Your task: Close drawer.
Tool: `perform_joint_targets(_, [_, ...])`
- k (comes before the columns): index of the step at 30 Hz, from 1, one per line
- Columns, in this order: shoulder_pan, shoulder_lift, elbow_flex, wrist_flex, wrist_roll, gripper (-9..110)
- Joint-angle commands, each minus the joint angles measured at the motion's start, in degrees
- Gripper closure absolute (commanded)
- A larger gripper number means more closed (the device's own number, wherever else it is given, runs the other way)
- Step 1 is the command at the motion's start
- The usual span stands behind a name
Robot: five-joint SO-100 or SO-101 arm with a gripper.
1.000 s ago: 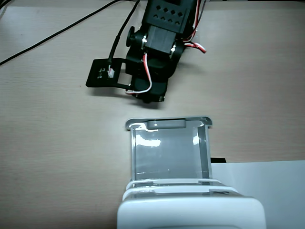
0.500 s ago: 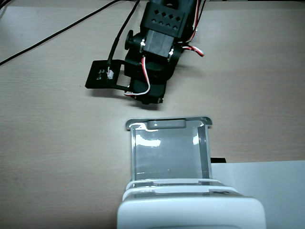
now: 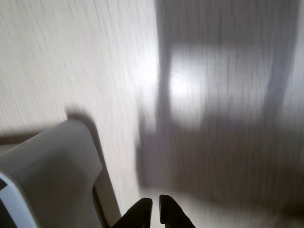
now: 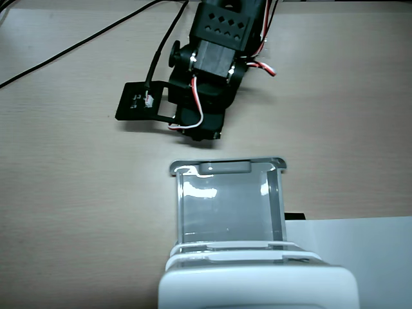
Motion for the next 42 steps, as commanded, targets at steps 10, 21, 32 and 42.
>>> perform_joint_targets(10, [-0.97,1.05,0.26,-0.18,-1.05,101])
perform_joint_targets(21, [-10.28,6.15,4.31,-3.60,-0.88,101])
perform_joint_targets(32, [-16.17,9.05,11.34,-12.66,-2.02,101])
perform_joint_targets(42, [-19.42,3.34,8.88,-20.83,2.46,101])
